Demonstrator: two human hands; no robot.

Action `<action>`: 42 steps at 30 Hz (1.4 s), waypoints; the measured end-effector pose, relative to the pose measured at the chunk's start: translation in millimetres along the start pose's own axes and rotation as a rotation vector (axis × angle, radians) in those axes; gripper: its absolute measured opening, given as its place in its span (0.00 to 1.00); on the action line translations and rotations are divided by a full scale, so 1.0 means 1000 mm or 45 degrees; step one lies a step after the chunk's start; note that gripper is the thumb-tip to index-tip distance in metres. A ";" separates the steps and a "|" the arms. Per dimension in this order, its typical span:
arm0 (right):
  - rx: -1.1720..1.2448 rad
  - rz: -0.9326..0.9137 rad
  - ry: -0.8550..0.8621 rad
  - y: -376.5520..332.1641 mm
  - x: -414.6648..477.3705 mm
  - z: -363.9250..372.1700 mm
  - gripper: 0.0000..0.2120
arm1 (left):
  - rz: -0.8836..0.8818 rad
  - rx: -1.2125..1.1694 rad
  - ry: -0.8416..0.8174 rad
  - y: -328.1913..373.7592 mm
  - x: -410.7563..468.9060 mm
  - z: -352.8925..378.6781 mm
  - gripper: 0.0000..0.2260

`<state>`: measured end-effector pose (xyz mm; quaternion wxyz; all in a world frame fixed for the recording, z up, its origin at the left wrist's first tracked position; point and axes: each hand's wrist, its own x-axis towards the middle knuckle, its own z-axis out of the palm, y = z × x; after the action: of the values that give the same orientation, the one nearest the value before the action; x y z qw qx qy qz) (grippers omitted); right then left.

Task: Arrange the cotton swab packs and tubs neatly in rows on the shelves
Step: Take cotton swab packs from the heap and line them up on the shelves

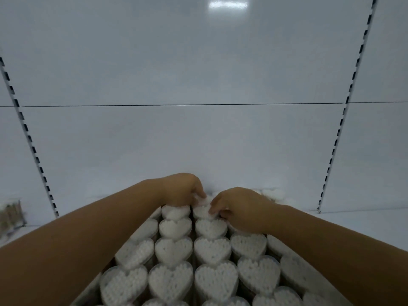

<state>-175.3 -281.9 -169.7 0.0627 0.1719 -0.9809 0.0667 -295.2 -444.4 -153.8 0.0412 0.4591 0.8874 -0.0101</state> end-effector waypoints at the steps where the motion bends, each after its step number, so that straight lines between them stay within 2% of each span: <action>1: 0.017 -0.001 0.001 0.002 0.002 0.000 0.14 | 0.009 -0.002 -0.018 -0.001 -0.001 0.000 0.17; 11: 0.111 0.128 -0.004 0.004 0.012 -0.007 0.09 | 0.065 0.078 0.012 -0.005 -0.001 -0.001 0.17; 18: 0.144 0.109 0.055 0.004 0.009 -0.006 0.07 | 0.079 0.109 0.019 -0.008 0.002 0.003 0.17; 21: 0.052 0.112 0.045 0.006 0.007 -0.009 0.14 | 0.065 0.111 0.032 -0.010 0.004 0.006 0.18; 23: 0.026 0.218 -0.066 0.007 0.006 -0.010 0.20 | 0.054 0.107 0.047 -0.010 0.005 0.008 0.18; 28: -0.062 0.305 -0.213 0.006 0.006 -0.011 0.21 | 0.024 0.118 0.041 -0.015 0.008 0.012 0.17; 33: -0.048 0.307 -0.150 0.009 0.008 -0.010 0.20 | 0.040 0.113 0.112 -0.014 0.008 0.014 0.11; 38: -0.073 0.092 0.033 0.009 0.005 -0.011 0.19 | 0.053 0.109 0.068 -0.011 0.007 0.010 0.13; 42: -0.096 0.094 0.036 0.005 0.008 -0.009 0.15 | -0.006 0.035 0.114 -0.013 -0.004 0.000 0.17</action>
<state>-183.9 -278.9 -160.1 0.0804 0.1320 -0.9874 0.0343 -303.6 -455.0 -153.7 -0.0048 0.4575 0.8892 -0.0020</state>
